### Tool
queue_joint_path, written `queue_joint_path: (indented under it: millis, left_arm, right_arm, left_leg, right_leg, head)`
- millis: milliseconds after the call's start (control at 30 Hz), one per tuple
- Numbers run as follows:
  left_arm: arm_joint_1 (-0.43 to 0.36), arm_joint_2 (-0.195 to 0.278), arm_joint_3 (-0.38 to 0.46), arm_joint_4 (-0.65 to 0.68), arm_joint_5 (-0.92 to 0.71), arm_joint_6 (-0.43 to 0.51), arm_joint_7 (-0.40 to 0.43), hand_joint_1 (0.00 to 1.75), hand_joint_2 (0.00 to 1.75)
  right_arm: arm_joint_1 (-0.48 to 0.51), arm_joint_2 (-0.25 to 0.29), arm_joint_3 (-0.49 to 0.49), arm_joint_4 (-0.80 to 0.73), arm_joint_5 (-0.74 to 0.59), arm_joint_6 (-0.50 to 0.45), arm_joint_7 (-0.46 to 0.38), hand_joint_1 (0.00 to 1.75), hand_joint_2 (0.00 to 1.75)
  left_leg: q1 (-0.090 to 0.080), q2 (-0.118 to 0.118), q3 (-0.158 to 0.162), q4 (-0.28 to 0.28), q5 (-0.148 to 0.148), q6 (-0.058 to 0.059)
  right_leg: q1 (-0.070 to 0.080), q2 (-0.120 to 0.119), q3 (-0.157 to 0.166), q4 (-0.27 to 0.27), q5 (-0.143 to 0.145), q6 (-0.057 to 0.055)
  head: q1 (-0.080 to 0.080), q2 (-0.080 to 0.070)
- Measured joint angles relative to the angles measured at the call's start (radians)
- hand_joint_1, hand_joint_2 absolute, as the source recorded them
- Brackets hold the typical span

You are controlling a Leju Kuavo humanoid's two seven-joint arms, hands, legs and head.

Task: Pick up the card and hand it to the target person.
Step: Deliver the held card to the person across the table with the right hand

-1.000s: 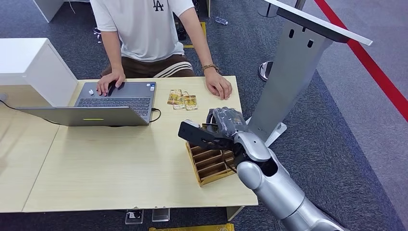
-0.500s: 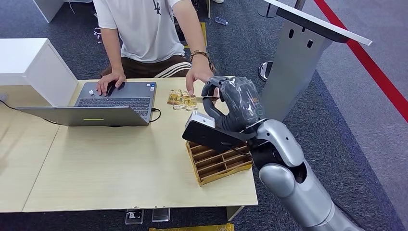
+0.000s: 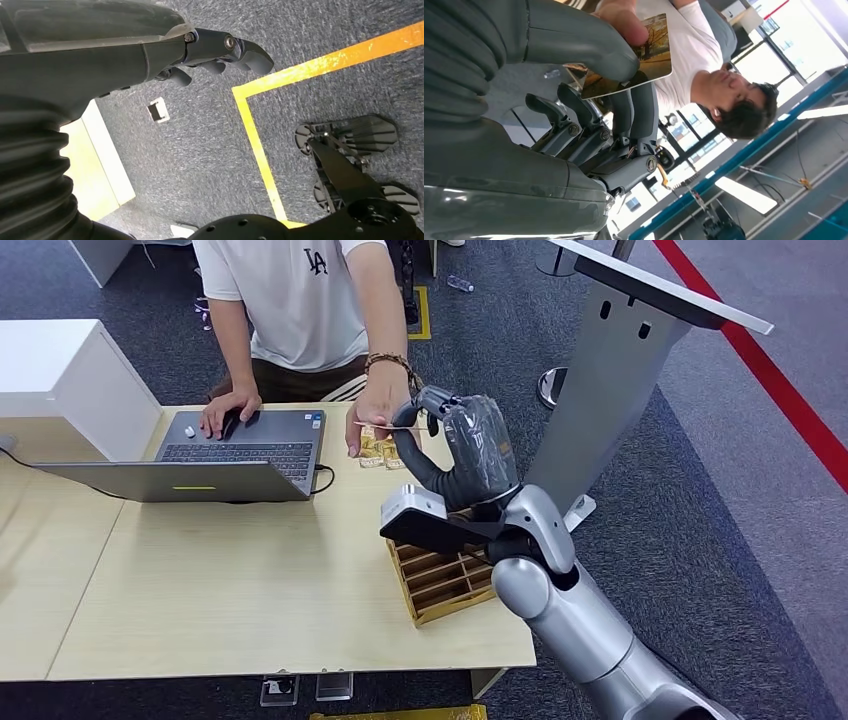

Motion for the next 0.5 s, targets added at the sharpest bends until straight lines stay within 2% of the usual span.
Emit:
queue_joint_path:
  millis: [167, 200, 233, 267, 367, 400, 433, 500]
  left_arm:
    - [0.000, -0.001, -0.003, 0.000, 0.002, 0.001, 0.000, 0.00, 1.75]
    - [0.001, -0.001, -0.004, 0.000, 0.004, 0.001, 0.000, 0.00, 1.75]
    - [0.001, -0.001, -0.005, 0.000, 0.006, 0.000, 0.001, 0.00, 1.75]
    - [0.001, -0.001, -0.006, 0.000, 0.009, 0.000, 0.002, 0.00, 1.75]
    - [0.002, -0.001, -0.007, 0.000, 0.012, 0.001, 0.010, 0.00, 1.75]
    - [0.002, -0.001, -0.008, 0.000, 0.012, 0.002, 0.013, 0.00, 1.31]
    - [0.002, -0.001, -0.008, 0.000, 0.013, 0.003, 0.015, 0.00, 0.87]
    - [0.002, -0.001, -0.008, 0.000, 0.016, 0.007, 0.016, 0.00, 0.00]
  right_arm:
    - [-0.010, 0.035, 0.008, 0.103, -0.012, -0.010, -0.007, 1.66, 1.75]
    - [-0.012, 0.040, 0.009, 0.119, -0.013, -0.010, -0.007, 1.56, 1.75]
    - [-0.014, 0.046, 0.009, 0.136, -0.012, -0.010, -0.007, 1.43, 1.75]
    - [-0.016, 0.051, 0.010, 0.151, -0.012, -0.009, -0.007, 1.22, 1.75]
    - [-0.019, 0.063, 0.013, 0.189, -0.011, -0.008, -0.005, 0.31, 1.75]
    - [-0.019, 0.067, 0.014, 0.200, -0.011, -0.007, -0.004, 0.10, 1.75]
    - [-0.019, 0.070, 0.014, 0.211, -0.012, -0.006, -0.003, 0.00, 1.75]
    - [-0.019, 0.074, 0.014, 0.228, -0.015, -0.001, -0.001, 0.00, 1.75]
  left_leg:
    - [0.000, 0.000, 0.000, 0.000, 0.000, 0.000]
    - [0.000, 0.000, 0.000, 0.000, 0.000, 0.000]
    - [0.000, 0.000, 0.000, 0.000, 0.000, 0.000]
    - [0.000, 0.000, 0.000, 0.000, 0.000, 0.000]
    - [0.000, 0.000, 0.000, 0.000, 0.000, 0.000]
    - [0.000, 0.000, 0.000, 0.000, 0.000, 0.000]
    - [0.000, 0.000, 0.000, 0.000, 0.000, 0.000]
    - [0.000, 0.000, 0.000, 0.000, 0.000, 0.000]
  right_leg:
    - [0.000, 0.000, 0.000, 0.000, 0.000, 0.000]
    - [0.000, 0.000, 0.000, 0.000, 0.000, 0.000]
    - [0.000, 0.000, 0.000, 0.000, 0.000, 0.000]
    - [0.000, 0.000, 0.000, 0.000, 0.000, 0.000]
    - [0.000, 0.000, 0.000, 0.000, 0.000, 0.000]
    - [0.000, 0.000, 0.000, 0.000, 0.000, 0.000]
    - [0.000, 0.000, 0.000, 0.000, 0.000, 0.000]
    - [0.000, 0.000, -0.001, 0.000, 0.000, 0.000]
  head:
    - [0.000, 0.000]
    - [0.000, 0.000]
    - [0.000, 0.000]
    - [0.000, 0.000]
    - [0.000, 0.000]
    - [0.000, 0.000]
    - [0.000, 0.000]
    - [0.000, 0.000]
